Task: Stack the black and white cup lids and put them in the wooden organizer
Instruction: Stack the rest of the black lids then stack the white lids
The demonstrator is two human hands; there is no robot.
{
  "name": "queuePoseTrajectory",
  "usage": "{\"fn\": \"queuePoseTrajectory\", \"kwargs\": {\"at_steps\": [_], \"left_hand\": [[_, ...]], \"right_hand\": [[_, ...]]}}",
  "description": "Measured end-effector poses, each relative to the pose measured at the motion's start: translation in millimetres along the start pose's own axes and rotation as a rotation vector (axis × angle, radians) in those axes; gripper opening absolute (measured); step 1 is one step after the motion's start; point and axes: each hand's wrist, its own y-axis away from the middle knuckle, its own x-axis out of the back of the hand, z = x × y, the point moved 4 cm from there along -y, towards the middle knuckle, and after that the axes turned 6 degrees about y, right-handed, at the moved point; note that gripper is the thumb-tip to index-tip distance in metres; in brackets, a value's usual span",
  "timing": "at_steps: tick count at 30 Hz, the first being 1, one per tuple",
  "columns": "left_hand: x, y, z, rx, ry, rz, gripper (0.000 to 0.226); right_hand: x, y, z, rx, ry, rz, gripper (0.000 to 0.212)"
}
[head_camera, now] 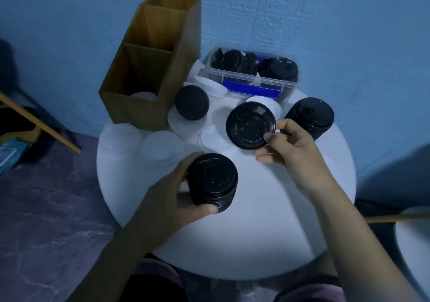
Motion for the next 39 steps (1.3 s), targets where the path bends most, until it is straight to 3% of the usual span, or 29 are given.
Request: {"fn": "queuePoseTrajectory", "kwargs": {"at_steps": [3,7,12,15,21,25,27,30,34,39], "left_hand": [[-18,-1,6,-0.012,0.002,-0.02,0.089],[-40,-11,16,-0.027,0.018,-0.08,0.087],[-50,-23,18,-0.011,0.014,-0.103,0.092],[-55,-28,20,-0.021,-0.003,-0.105,0.092],[-63,-35,28,-0.025,0.045,-0.093,0.092],[-68,-38,32,-0.017,0.076,-0.109,0.085],[-69,-39,33,-0.028,0.069,-0.101,0.085],[-69,-40,33,-0.024,0.061,-0.108,0.081],[-70,-40,33,-0.017,0.056,-0.111,0.078],[-69,-41,25,-0.012,0.035,-0.108,0.09]], "right_hand": [[24,14,5,-0.053,-0.014,0.059,0.026],[42,29,0,-0.02,0.001,0.134,0.022],[47,48,-3,-0.095,-0.079,0.021,0.032],[39,54,-1,-0.126,0.022,-0.074,0.031],[35,57,0,-0.098,0.207,-0.009,0.03],[32,60,0,-0.118,0.365,-0.063,0.079],[32,60,0,-0.103,0.433,-0.078,0.091],[34,55,0,-0.087,0.501,-0.051,0.087],[27,55,1,-0.09,0.413,-0.083,0.077],[43,56,0,-0.054,0.262,0.06,0.059]]}}
